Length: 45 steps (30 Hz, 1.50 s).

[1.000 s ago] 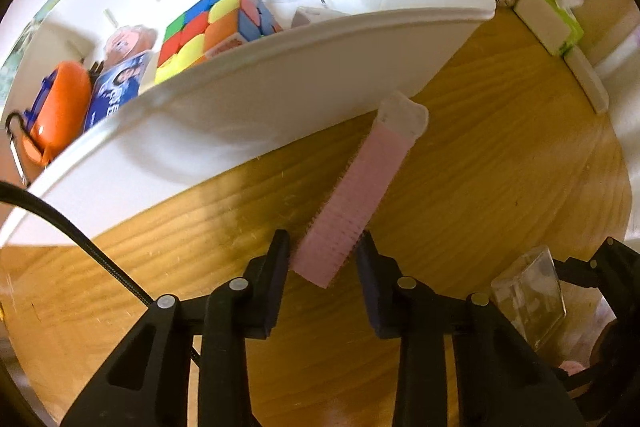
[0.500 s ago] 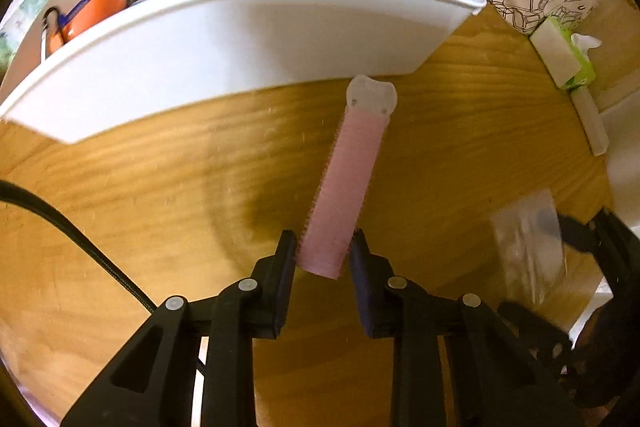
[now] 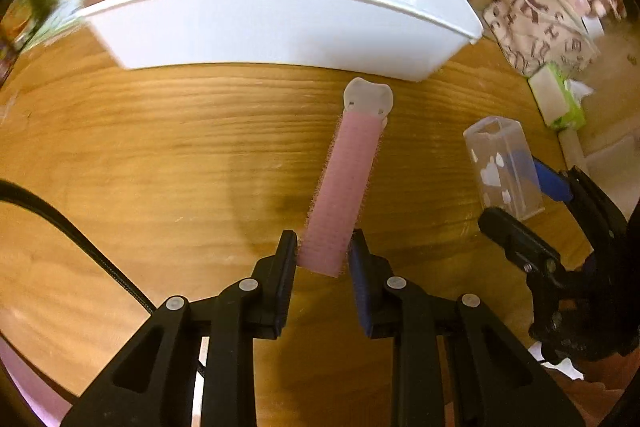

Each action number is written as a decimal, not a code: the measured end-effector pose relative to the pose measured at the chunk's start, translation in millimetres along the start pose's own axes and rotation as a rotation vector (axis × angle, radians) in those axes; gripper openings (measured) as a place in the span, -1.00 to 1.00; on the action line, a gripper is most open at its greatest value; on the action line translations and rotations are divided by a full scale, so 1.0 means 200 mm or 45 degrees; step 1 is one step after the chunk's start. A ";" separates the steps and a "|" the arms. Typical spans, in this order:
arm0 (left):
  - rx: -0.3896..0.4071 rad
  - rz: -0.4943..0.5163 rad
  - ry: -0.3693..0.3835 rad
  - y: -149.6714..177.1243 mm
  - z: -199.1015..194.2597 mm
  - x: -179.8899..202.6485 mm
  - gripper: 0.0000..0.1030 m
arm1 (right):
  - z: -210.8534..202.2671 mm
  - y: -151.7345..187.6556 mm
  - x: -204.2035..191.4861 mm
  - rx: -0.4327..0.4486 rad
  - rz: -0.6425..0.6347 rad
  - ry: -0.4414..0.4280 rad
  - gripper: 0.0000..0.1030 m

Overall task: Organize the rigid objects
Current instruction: 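Lift the pink strip and clear case and carry both over the tray, then open both tools to drop the pink strip and clear case into the tray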

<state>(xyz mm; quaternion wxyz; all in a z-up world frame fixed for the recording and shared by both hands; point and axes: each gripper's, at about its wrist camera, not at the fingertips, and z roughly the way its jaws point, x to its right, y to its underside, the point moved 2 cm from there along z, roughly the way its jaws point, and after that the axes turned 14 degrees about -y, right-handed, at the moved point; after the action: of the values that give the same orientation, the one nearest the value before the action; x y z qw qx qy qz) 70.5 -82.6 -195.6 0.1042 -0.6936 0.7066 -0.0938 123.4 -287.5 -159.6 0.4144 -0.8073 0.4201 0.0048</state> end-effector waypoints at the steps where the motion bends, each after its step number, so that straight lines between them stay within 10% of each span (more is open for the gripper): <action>1: 0.001 -0.018 0.001 0.01 -0.02 -0.04 -0.45 | 0.01 -0.02 -0.02 -0.006 -0.015 -0.003 0.25; 21: 0.228 -0.188 -0.117 -0.44 -0.31 -0.61 -0.45 | 0.17 -0.54 -0.27 0.117 -0.195 -0.011 0.25; 45: 0.370 0.049 0.118 -1.16 -0.22 -0.58 -0.44 | 0.43 -1.01 -0.12 0.310 0.005 0.364 0.25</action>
<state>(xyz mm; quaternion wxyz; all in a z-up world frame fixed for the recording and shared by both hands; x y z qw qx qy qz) 283.6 27.5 -86.3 0.1725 -0.6525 0.7027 -0.2253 275.0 -151.0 -73.5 0.4450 -0.7430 0.4737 -0.1601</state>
